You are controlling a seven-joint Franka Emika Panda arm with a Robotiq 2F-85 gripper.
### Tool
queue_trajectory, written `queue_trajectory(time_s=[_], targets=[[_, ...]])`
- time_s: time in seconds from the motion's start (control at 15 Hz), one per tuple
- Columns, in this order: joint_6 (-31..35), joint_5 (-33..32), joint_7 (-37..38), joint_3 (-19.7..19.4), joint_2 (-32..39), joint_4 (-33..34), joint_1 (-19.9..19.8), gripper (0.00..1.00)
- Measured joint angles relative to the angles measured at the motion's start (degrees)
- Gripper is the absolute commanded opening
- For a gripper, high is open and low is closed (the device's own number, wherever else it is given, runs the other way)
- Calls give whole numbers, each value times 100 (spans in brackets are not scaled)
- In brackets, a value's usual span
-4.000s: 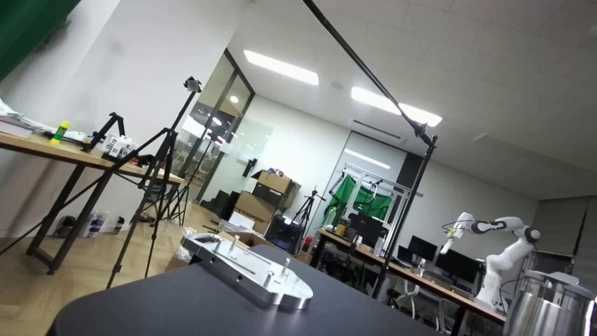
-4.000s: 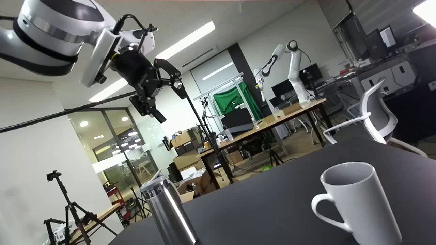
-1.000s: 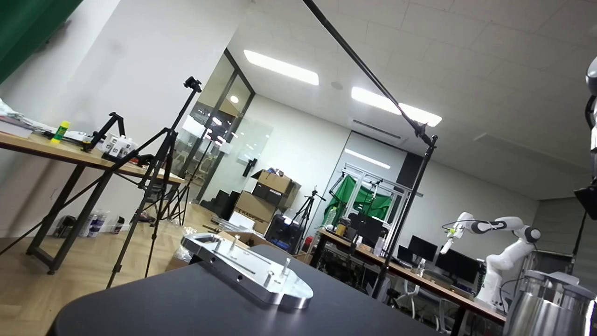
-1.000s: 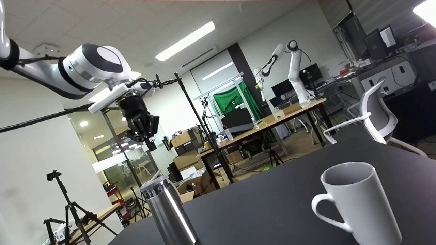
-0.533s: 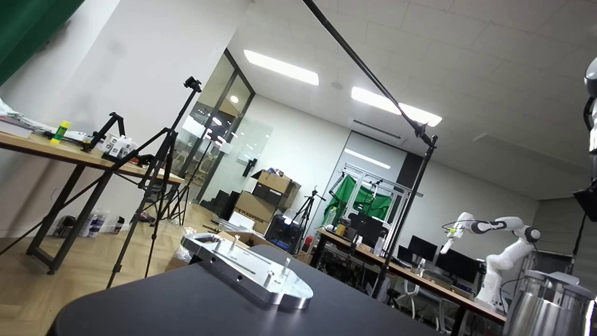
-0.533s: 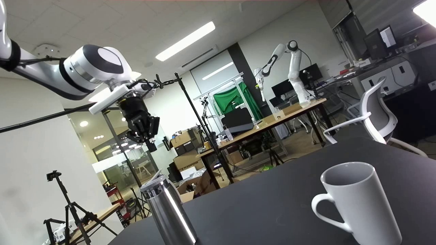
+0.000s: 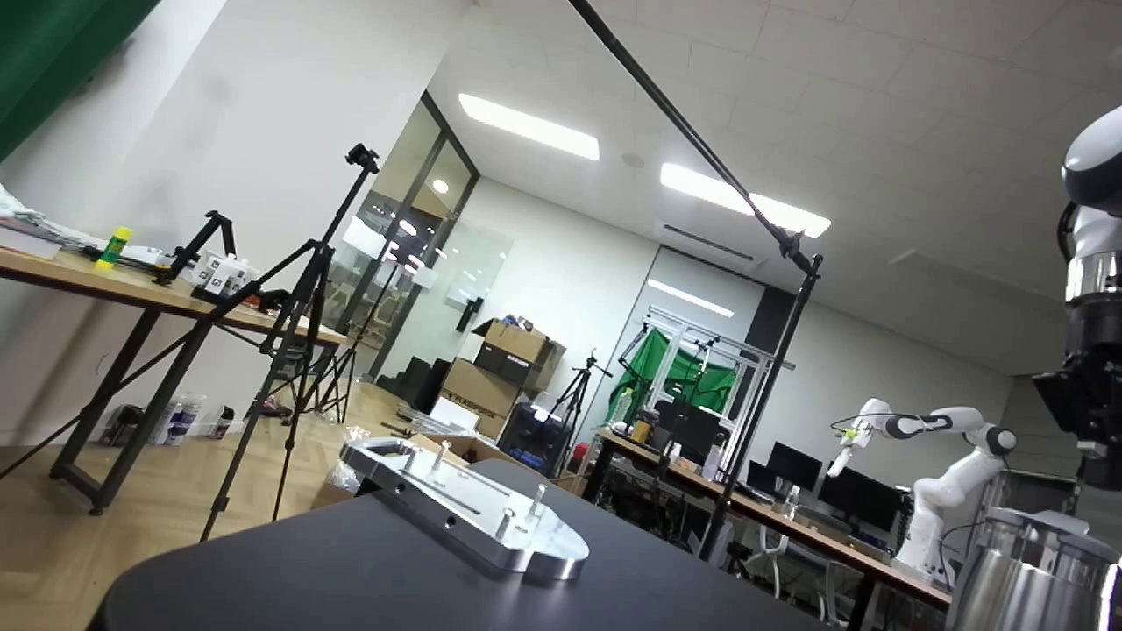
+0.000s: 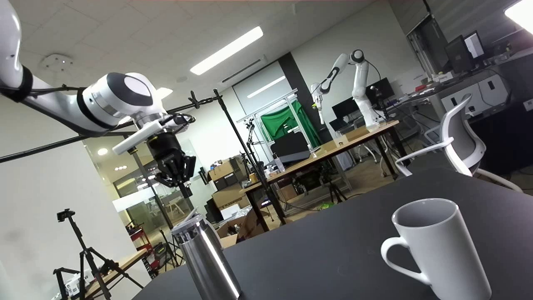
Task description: Open the flask
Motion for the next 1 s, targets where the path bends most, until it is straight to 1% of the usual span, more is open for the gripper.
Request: queue_trajectory(time_s=[1.0], targets=[[183, -316, -96, 25, 352, -244, 66, 0]])
